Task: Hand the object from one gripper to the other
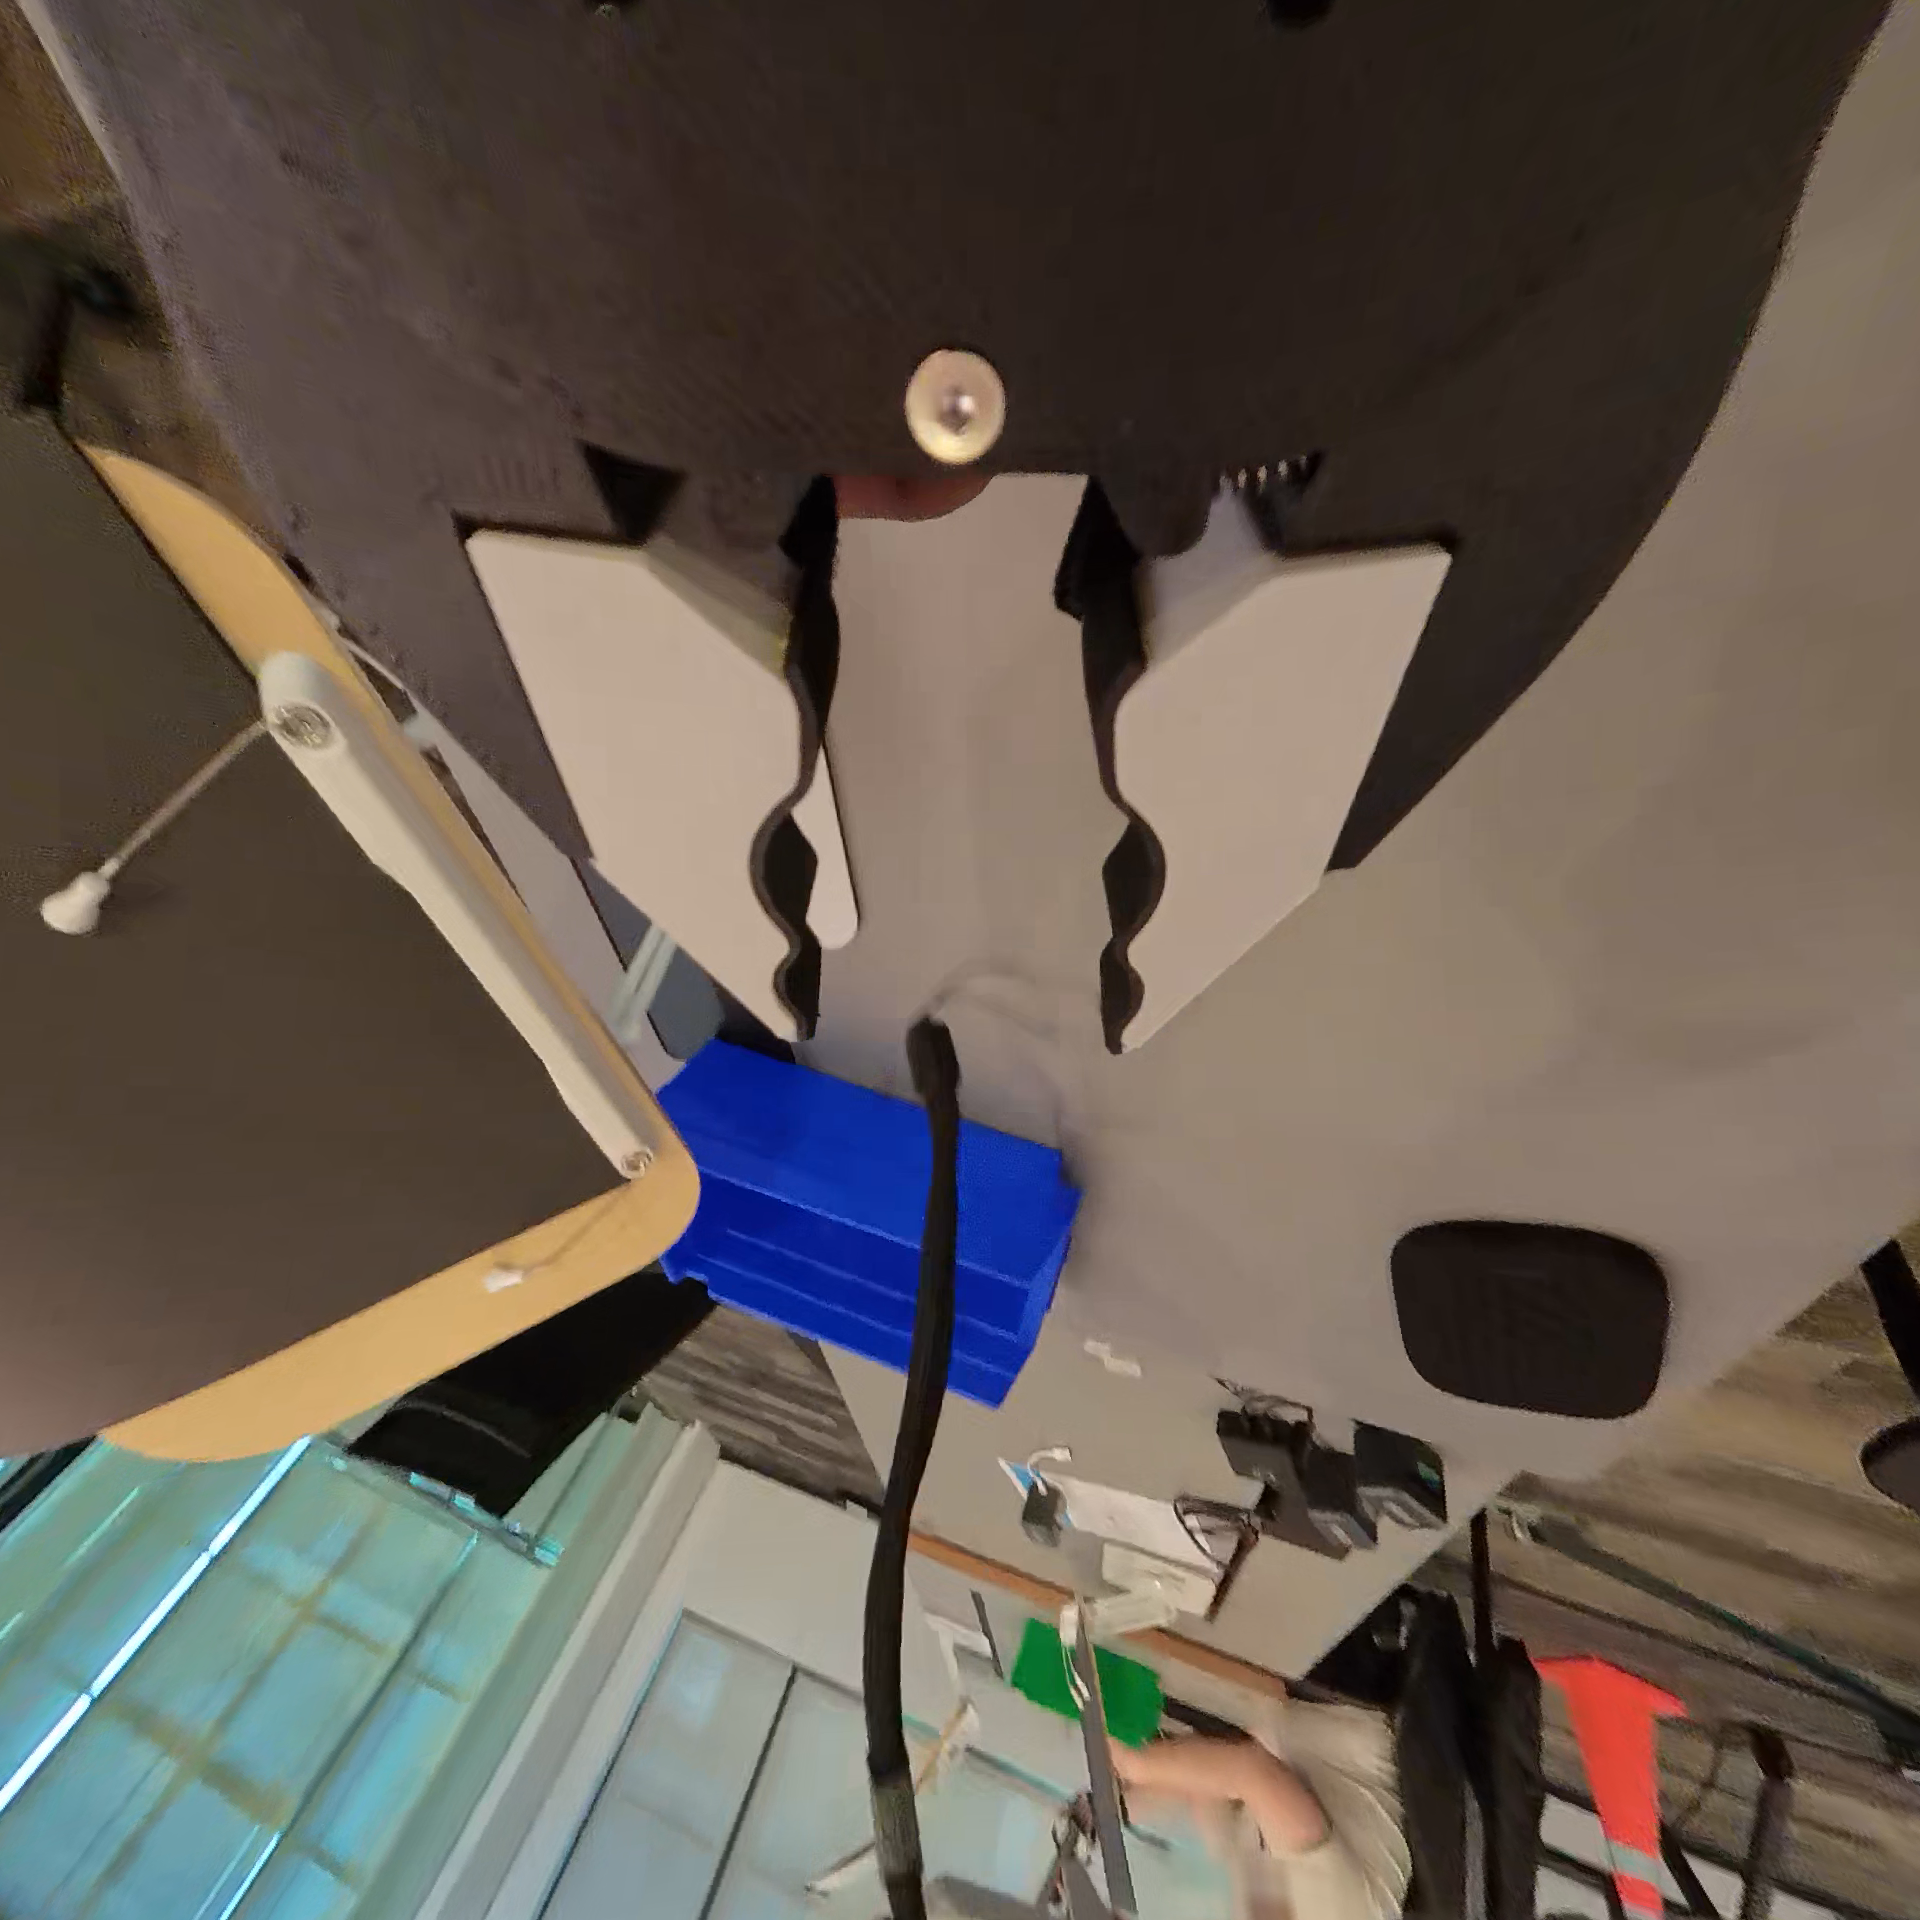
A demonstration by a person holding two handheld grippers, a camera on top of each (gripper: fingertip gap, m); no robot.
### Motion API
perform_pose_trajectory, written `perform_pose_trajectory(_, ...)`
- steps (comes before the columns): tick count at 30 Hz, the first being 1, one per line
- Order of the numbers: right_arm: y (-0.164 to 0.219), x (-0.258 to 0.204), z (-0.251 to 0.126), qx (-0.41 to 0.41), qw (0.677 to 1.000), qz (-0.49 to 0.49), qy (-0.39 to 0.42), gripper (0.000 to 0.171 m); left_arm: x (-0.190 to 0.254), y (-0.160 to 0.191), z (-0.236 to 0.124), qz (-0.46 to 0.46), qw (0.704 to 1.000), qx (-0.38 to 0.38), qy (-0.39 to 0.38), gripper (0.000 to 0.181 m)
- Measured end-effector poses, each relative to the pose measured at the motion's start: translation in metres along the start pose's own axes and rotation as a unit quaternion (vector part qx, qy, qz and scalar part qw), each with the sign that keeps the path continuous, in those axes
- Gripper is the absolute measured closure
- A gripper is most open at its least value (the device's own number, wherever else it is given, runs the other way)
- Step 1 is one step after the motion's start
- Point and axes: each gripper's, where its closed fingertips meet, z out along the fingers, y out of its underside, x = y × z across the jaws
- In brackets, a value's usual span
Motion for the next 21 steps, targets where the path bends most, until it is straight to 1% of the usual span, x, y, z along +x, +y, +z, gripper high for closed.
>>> perform_pose_trajectory(4,0.003,0.007,-0.018,-0.036,0.998,-0.041,0.014,0.121,-0.005,0.0,-0.004,-0.002,1.0,-0.001,-0.001,0.179)
perform_pose_trajectory(6,-0.006,0.005,-0.022,-0.017,0.999,-0.05,0.014,0.121,-0.005,-0.003,-0.005,-0.002,1.0,-0.001,0.003,0.179)
perform_pose_trajectory(10,-0.015,-0.006,-0.009,0.005,0.997,-0.075,0.015,0.125,-0.005,-0.012,-0.005,0.009,1.0,-0.002,0.005,0.179)
perform_pose_trajectory(12,-0.016,-0.013,0.0,0.006,0.997,-0.072,0.007,0.122,-0.006,-0.014,-0.003,0.011,1.0,-0.01,0.004,0.179)
perform_pose_trajectory(15,-0.021,-0.018,0.012,0.02,0.998,-0.061,0.014,0.124,-0.004,-0.018,-0.001,0.014,1.0,-0.008,0.01,0.179)
perform_pose_trajectory(17,-0.021,-0.015,0.021,0.023,0.998,-0.047,0.038,0.129,-0.002,-0.022,0.001,0.014,1.0,-0.004,0.012,0.179)
perform_pose_trajectory(18,-0.019,-0.013,0.025,0.022,0.998,-0.037,0.047,0.135,-0.001,-0.024,0.002,0.012,1.0,-0.001,0.014,0.179)
perform_pose_trajectory(20,-0.013,-0.007,0.032,0.019,0.997,-0.028,0.075,0.161,0.0,-0.027,0.004,0.014,1.0,0.001,0.012,0.179)
perform_pose_trajectory(21,-0.012,-0.011,0.034,0.021,0.997,-0.029,0.066,0.167,0.0,-0.027,0.005,0.014,1.0,0.001,0.013,0.179)
